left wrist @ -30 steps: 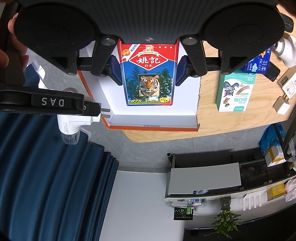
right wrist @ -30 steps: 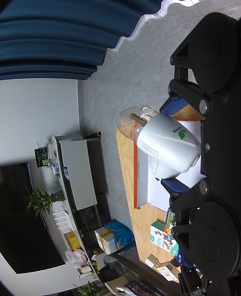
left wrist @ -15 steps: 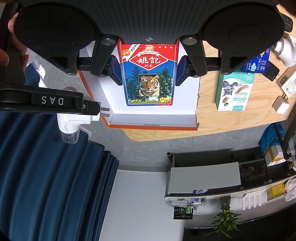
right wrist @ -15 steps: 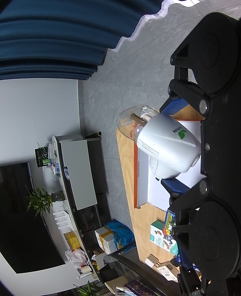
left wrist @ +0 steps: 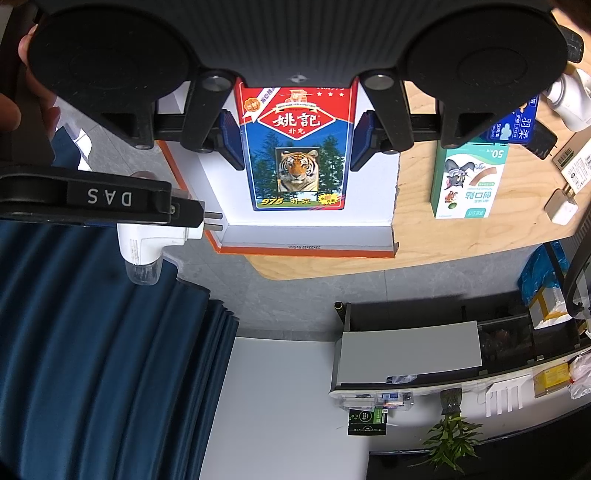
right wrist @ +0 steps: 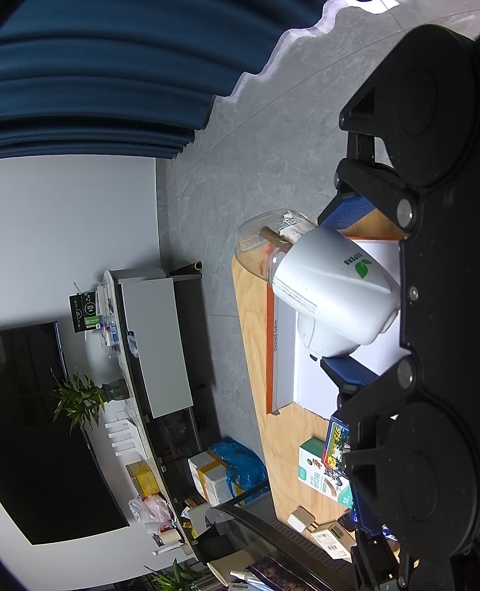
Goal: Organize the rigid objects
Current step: 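Carry the card box and freshener over the white box with both grippers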
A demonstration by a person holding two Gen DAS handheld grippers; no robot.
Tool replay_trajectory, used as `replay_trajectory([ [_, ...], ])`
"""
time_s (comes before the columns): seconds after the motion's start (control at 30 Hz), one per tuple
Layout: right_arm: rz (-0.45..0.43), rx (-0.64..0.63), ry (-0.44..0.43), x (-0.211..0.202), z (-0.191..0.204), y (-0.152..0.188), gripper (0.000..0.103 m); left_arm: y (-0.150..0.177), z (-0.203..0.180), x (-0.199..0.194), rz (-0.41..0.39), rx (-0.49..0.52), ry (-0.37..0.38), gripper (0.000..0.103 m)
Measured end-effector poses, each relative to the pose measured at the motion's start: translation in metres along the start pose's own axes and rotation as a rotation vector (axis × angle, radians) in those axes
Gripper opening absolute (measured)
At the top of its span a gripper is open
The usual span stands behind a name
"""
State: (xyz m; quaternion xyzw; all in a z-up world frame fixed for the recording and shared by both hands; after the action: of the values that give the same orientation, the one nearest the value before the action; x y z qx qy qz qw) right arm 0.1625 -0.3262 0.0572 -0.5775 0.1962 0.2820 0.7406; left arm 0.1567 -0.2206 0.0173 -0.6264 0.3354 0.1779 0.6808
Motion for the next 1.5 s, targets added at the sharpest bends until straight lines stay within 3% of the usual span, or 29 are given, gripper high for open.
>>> replay_trajectory([
  [1.5, 0.009, -0.003, -0.003, 0.0024, 0.0033, 0.0023, 0.089, -0.0008, -0.0010, 0.0004, 0.002, 0.006, 0.001, 0.060],
])
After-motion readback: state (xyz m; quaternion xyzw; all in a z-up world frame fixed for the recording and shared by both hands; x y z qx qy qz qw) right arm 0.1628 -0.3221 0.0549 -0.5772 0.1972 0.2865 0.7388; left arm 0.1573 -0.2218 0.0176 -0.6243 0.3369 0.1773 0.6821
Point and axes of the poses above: each gripper's, at about its wrist camera, not at the fingertips, and x roughly the way its jaws point, z to its left, y to its underside, the point moved 3 cm from there along x, roughly the way its jaws point, and after that the axes turned 10 degrees about -y, right-handed, at the moved point
